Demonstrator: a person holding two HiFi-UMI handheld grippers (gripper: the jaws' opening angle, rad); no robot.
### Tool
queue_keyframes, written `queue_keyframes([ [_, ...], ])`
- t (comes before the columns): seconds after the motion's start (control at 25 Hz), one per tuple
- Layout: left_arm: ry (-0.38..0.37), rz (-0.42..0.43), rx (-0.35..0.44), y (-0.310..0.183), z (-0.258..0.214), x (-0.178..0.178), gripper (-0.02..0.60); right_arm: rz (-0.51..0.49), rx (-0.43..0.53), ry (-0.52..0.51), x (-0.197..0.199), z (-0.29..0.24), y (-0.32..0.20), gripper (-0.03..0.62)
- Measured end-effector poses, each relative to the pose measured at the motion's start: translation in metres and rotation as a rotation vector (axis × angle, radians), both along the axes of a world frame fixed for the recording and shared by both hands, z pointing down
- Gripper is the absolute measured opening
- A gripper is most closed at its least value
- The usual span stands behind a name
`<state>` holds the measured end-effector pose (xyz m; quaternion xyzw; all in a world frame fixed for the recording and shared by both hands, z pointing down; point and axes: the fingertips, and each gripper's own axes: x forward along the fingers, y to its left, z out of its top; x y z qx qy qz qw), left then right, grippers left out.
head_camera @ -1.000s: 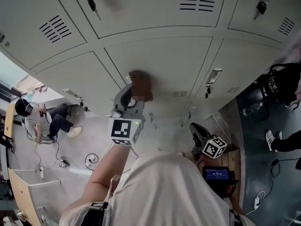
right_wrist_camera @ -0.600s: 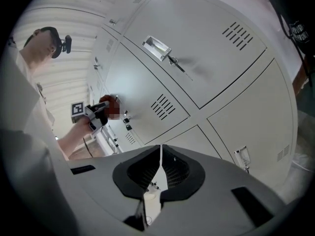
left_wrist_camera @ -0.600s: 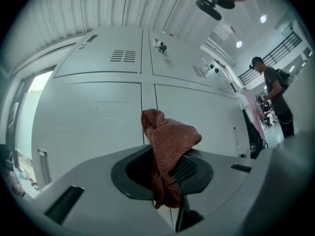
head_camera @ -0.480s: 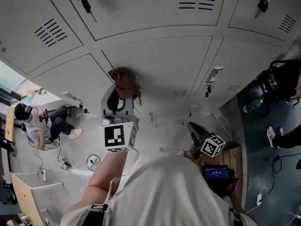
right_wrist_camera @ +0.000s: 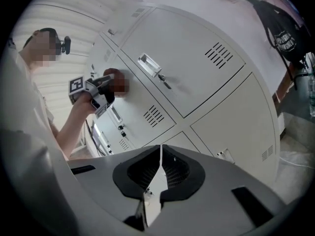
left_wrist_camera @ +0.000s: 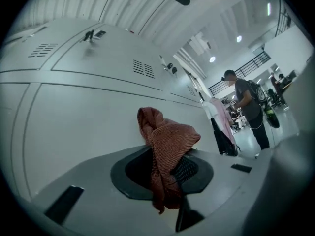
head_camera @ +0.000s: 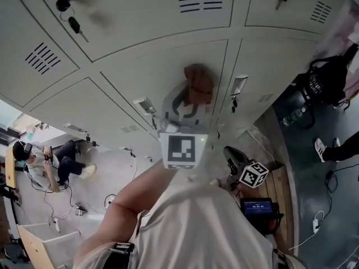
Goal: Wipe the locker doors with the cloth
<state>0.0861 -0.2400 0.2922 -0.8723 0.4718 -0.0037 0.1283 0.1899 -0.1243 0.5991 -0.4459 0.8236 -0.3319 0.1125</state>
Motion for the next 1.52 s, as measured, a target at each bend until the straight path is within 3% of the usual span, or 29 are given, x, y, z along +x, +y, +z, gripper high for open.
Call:
queue_keyframes([
  [0.24,-0.013,0.110,-0.002,-0.003,-0.012,0.061,0.084,0.050,-0.007,-0.008,0.019,0.001,0.009,0.023],
  [0.4,0.013,0.138,0.009,-0.004,-0.034,0.063,0.084,0.046,-0.003,-0.011,0.019,0.000,0.006,0.023],
  [0.6,0.062,0.105,-0.007,-0.004,-0.035,0.019,0.087,0.004,0.004,-0.018,0.007,-0.002,-0.003,0.023],
  [0.84,0.103,-0.002,-0.033,0.002,-0.009,-0.069,0.094,-0.071,0.001,-0.017,-0.016,0.000,-0.014,0.023],
  [1.0,0.063,-0.142,0.044,0.007,-0.007,-0.141,0.098,-0.123,-0.001,-0.013,-0.035,0.000,-0.020,0.023],
  [1.16,0.093,-0.318,0.158,0.019,-0.042,-0.198,0.097,-0.167,-0.006,-0.011,-0.050,0.000,-0.023,0.023],
  [1.24,0.077,-0.366,0.188,0.022,-0.059,-0.204,0.096,-0.173,-0.011,-0.008,-0.052,0.000,-0.021,0.023],
  [1.4,-0.041,-0.314,0.129,0.014,-0.065,-0.172,0.091,-0.174,0.009,0.004,-0.052,0.004,-0.028,0.023],
  [1.52,-0.012,-0.290,0.200,0.004,-0.092,-0.149,0.091,-0.212,0.051,0.019,-0.055,-0.006,-0.049,0.023],
])
